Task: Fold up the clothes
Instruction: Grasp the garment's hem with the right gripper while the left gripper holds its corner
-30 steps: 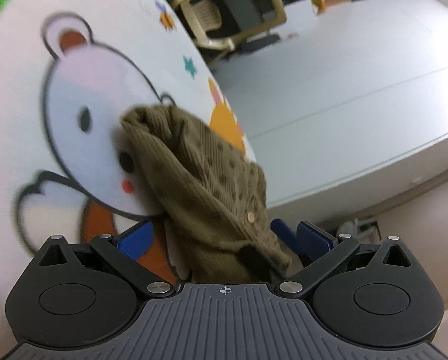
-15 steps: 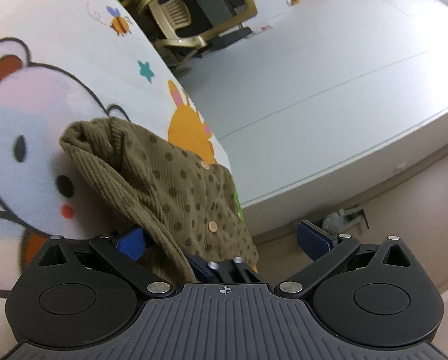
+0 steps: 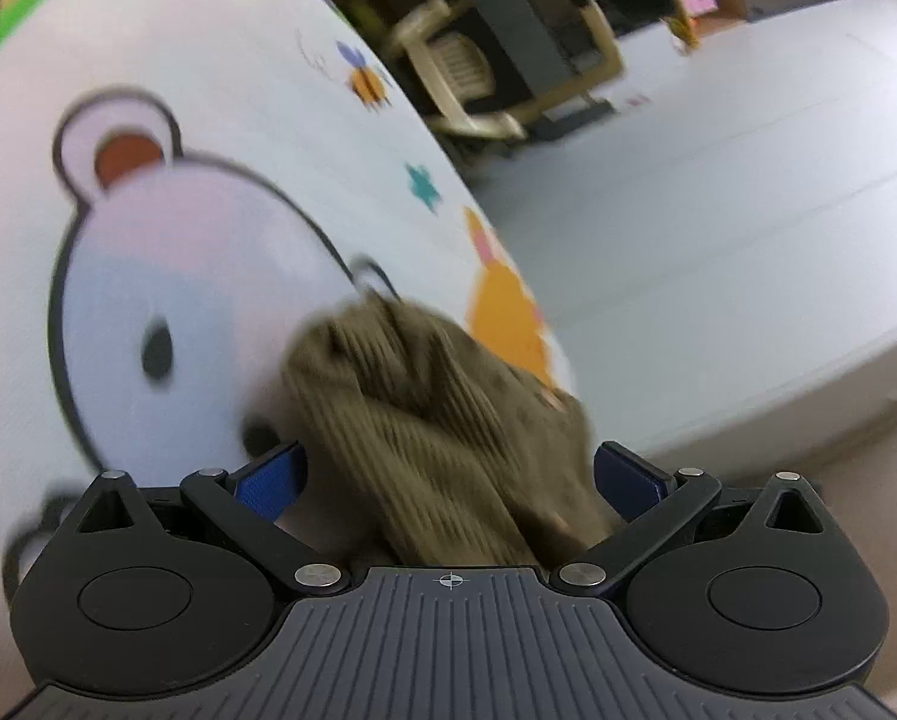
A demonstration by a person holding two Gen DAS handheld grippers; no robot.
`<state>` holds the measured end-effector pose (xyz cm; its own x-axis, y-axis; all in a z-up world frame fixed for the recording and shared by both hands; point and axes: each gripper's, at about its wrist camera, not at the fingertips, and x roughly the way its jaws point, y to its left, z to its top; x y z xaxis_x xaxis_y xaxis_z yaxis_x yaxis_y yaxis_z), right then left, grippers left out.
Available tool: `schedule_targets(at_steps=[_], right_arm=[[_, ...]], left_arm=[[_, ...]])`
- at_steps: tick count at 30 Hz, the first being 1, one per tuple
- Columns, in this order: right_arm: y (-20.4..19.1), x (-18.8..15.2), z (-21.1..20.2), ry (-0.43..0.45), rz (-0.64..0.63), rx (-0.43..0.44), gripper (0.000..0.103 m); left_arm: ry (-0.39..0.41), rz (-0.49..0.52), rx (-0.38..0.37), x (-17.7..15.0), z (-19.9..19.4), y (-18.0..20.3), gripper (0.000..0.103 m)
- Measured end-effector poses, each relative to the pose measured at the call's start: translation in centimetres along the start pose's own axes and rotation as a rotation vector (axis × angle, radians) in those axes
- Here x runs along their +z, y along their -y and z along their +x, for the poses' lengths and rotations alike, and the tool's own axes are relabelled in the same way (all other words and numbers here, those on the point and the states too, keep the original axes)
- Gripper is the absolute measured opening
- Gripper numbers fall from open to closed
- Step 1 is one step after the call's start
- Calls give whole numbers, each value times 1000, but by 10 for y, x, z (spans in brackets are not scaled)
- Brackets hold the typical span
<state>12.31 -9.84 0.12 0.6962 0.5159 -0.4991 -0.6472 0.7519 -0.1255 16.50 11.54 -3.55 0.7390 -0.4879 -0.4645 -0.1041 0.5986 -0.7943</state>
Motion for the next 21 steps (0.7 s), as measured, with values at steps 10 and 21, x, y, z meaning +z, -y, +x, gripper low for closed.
schedule_targets(at_steps=[10,21], right_arm=[[-44,-1,5,-23,-138,69,19],[-92,47,-33,58,-99,362,17]], left_arm=[[-3,197,126,-11,15,21,42],[90,164,81,-9,-98,12,30]])
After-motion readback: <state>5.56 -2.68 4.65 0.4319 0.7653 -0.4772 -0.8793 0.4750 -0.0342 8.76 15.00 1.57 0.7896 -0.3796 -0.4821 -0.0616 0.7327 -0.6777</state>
